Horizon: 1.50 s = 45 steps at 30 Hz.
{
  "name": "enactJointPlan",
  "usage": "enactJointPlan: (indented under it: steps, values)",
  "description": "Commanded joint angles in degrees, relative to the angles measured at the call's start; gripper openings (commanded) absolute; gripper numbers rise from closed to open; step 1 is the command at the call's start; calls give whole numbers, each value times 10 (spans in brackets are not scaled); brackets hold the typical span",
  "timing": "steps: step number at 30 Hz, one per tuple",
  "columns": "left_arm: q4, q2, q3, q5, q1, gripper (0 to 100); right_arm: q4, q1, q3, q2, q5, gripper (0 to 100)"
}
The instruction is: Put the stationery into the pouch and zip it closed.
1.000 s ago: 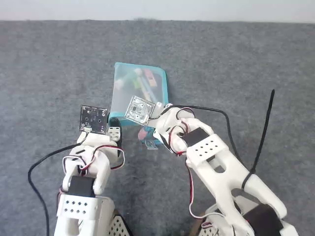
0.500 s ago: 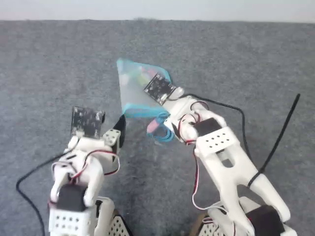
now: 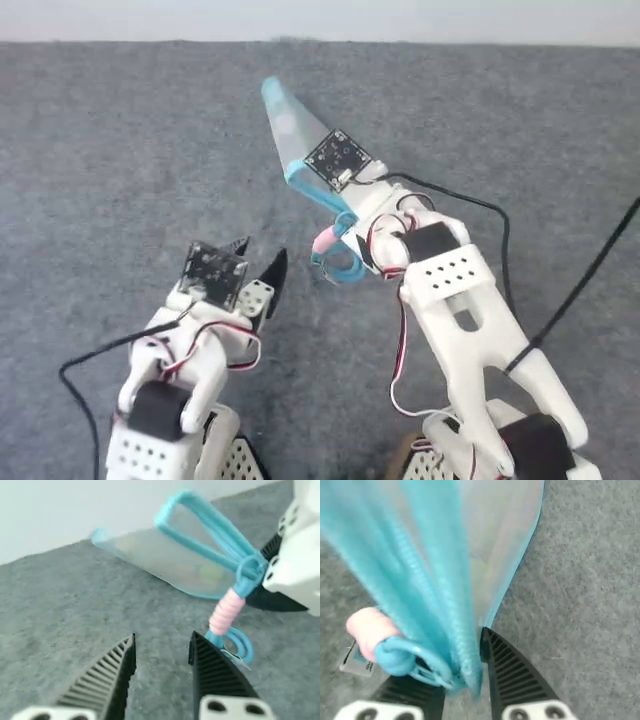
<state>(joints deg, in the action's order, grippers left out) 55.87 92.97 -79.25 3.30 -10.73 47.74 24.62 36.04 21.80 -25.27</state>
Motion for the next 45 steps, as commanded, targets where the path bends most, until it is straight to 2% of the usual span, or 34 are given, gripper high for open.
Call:
enactJointPlan:
  steps: [1, 5, 13, 16, 24, 29, 32, 35, 36, 45]
  values:
    - [-40, -65, 7, 4, -36, 180, 12, 22, -35, 22, 10, 7]
    - [-58, -105, 7, 3, -60, 231, 28, 53, -35, 22, 10, 7]
    - [-76, -118, 4, 3, -59, 232, 72, 65, -34, 98, 11, 7]
    - [-76, -118, 4, 2, -59, 232, 94, 65, -32, 135, 32, 7]
    - [-75, -118, 4, 0, -62, 232, 44, 137, 52, 173, 33, 7]
    - [-75, -118, 3, 0, -60, 230, 47, 141, 53, 177, 36, 7]
    - [-75, -116, 3, 3, -59, 167, 47, 138, 53, 175, 35, 7]
    - [-76, -113, 5, 5, -57, 40, 48, 129, 59, 171, 33, 7]
    - [-76, -113, 7, 5, -49, 6, 44, 125, 65, 172, 33, 7]
    - [-128, -113, 7, 5, 95, 11, 37, 113, 100, 171, -4, 7]
